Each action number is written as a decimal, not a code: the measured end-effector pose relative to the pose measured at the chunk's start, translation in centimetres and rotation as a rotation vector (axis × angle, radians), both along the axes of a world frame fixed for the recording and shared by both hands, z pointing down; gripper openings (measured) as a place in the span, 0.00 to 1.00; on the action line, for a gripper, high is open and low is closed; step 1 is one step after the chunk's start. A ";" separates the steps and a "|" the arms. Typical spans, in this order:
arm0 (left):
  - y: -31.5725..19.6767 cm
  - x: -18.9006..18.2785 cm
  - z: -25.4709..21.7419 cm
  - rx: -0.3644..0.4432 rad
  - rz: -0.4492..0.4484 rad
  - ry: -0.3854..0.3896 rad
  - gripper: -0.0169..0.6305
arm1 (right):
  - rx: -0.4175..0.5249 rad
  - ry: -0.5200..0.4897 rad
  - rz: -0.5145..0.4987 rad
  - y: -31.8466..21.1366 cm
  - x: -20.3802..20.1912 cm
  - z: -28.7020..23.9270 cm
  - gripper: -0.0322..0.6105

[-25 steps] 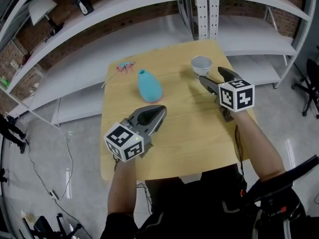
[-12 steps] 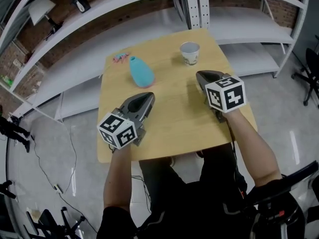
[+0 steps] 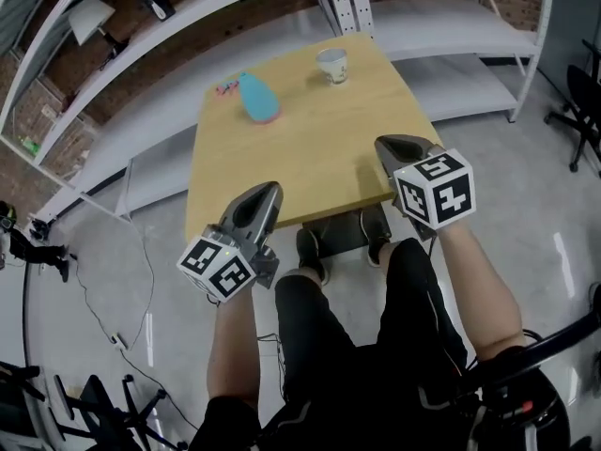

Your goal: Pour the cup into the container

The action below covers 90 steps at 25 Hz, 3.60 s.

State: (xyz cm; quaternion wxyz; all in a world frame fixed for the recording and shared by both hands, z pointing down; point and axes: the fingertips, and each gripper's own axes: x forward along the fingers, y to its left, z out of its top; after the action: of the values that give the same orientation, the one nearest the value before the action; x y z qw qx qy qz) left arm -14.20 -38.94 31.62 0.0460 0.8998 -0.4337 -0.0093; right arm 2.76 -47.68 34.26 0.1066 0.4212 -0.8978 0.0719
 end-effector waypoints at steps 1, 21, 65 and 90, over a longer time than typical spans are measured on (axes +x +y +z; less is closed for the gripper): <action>1.9 0.4 -0.3 0.005 -0.017 0.002 0.03 | 0.007 -0.020 -0.011 2.3 0.4 -0.3 0.05; 33.4 10.2 0.5 0.025 -0.004 -0.076 0.03 | 0.089 -0.071 0.001 36.6 7.4 -1.4 0.05; 95.7 19.4 0.8 -0.011 -0.139 -0.008 0.03 | 0.138 -0.097 -0.133 97.2 14.9 -3.0 0.05; 104.5 23.7 -1.9 0.043 -0.113 -0.025 0.03 | 0.110 -0.139 -0.044 106.2 22.3 -4.7 0.05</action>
State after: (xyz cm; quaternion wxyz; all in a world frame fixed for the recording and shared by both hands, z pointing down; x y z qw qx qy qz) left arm 9.52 65.58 29.67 0.0205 0.8748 -0.4840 -0.0099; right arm 25.04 58.53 29.53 0.0224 0.4004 -0.9147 0.0492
